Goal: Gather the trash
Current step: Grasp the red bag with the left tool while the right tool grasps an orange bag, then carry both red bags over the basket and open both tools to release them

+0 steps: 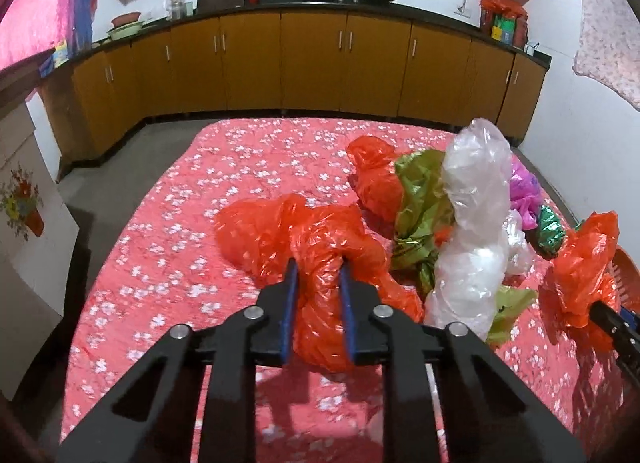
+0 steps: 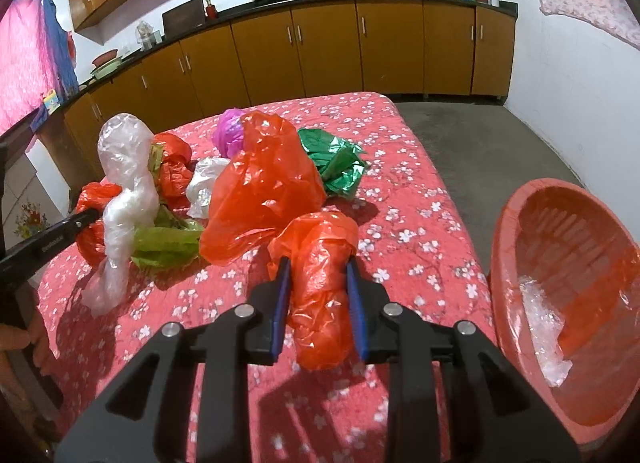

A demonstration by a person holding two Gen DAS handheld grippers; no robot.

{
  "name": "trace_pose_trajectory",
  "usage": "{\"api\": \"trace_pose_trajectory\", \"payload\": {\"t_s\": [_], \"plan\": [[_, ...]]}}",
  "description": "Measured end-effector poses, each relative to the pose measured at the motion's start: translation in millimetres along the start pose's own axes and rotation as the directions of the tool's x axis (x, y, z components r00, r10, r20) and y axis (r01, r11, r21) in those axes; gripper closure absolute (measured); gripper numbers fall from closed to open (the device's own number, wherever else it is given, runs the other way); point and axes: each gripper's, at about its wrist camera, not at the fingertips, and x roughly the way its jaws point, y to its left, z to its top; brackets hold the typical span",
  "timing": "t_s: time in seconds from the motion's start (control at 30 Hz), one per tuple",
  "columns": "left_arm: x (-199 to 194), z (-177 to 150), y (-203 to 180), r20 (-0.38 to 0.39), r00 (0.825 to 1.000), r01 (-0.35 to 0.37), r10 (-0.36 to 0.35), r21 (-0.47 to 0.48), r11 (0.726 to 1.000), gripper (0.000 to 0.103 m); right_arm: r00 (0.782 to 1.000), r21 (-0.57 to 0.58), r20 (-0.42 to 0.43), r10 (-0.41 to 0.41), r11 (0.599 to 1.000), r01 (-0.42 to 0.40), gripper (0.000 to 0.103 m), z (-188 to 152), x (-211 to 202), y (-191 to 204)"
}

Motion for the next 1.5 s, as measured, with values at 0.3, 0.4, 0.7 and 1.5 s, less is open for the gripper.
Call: {"api": "trace_pose_trajectory", "payload": {"t_s": [0.3,0.4,0.7,1.5], "plan": [[-39,5,20,0.069,0.998,-0.009,0.007,0.024,1.0,0.087,1.0,0.017,0.031,-0.001,1.0,0.001,0.076,-3,-29,-4],[-55,9,18,0.092,0.996,0.003,-0.005,0.027,1.0,0.087,0.999,0.025,0.052,-0.002,1.0,0.001,0.076,-2,-43,-6],[-101,17,-25,0.155,0.98,0.109,-0.122,0.091,0.99,0.087,0.991,0.063,0.121,-0.049,0.997,0.041,0.076,0,-92,-27],[-122,-4,-215,0.081,0.874,0.431,-0.479,0.328,0.841,0.087,0.919,0.298,0.142,-0.367,0.901,0.314,0.076,-24,-181,-178]]}}
